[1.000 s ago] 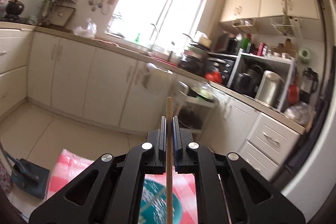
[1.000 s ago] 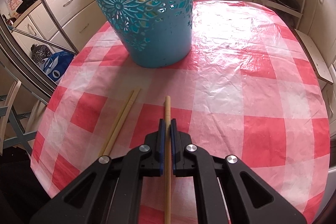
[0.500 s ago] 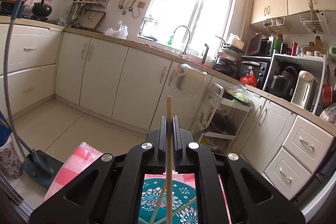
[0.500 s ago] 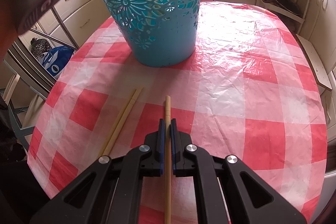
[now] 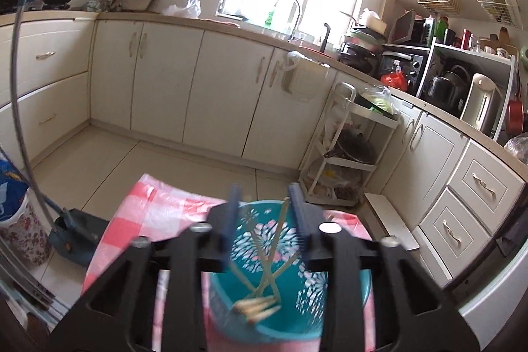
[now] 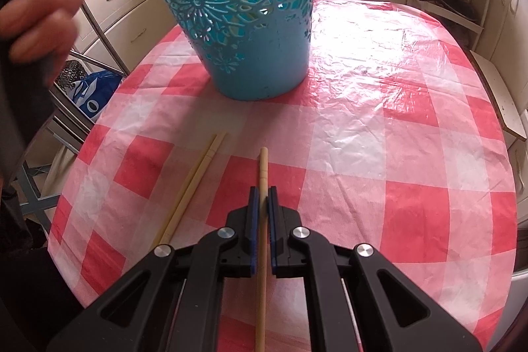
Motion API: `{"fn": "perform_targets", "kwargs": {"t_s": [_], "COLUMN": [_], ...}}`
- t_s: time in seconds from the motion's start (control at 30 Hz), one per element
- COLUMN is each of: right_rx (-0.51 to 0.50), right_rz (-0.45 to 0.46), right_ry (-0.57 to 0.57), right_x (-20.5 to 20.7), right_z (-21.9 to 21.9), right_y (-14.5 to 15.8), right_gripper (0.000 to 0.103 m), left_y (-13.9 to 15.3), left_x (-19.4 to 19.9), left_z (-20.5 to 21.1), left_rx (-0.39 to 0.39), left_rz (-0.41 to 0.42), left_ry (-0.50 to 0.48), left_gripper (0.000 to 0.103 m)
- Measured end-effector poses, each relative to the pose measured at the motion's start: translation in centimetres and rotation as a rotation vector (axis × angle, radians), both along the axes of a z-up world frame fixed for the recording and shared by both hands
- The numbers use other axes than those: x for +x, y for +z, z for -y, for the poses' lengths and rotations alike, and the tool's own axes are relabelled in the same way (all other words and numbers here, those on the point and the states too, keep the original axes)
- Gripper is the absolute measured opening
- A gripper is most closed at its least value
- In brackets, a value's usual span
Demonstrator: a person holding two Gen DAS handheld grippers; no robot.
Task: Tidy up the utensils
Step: 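Carry the stick in the right gripper over the basket and open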
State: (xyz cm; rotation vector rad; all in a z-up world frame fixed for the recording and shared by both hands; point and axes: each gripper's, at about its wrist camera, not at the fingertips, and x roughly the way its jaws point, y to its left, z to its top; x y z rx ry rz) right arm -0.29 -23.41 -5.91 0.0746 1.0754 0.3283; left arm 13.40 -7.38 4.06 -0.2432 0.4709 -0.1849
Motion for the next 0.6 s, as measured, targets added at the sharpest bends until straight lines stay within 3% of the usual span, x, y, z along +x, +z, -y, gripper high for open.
{"fn": "perform_targets", "kwargs": {"t_s": [0.17,0.33,0.43,0.6], "right_rx": [-0.01,0.005,0.072,0.257], "right_rz": [0.015,0.012,-0.007,-0.003], "right_ry": [0.007,0.002,-0.003,-0.015], "right_x": [-0.4,-0.5,-0.8,-1.6], "right_z": [-0.1,0.3,1.1,3.5], "right_y": [0.0,0.1,0.3,1.6], "right_gripper": [0.006,0.006,0.006,0.006], "left_y": [-0.3,-1.3,-2.1,-2.1], "left_x": [-3.5,-6.8,-6.8,-6.2], "left_z": [-2.3,-5.5,-6.3,-6.5], "left_rx": [-0.007,-0.078,-0.086,-0.011], "left_rz": [-0.041,-0.092,-0.127,-0.135], "left_ry": [0.035,0.102,0.108,0.123], "left_gripper": [0.052,0.064,0.064,0.064]}}
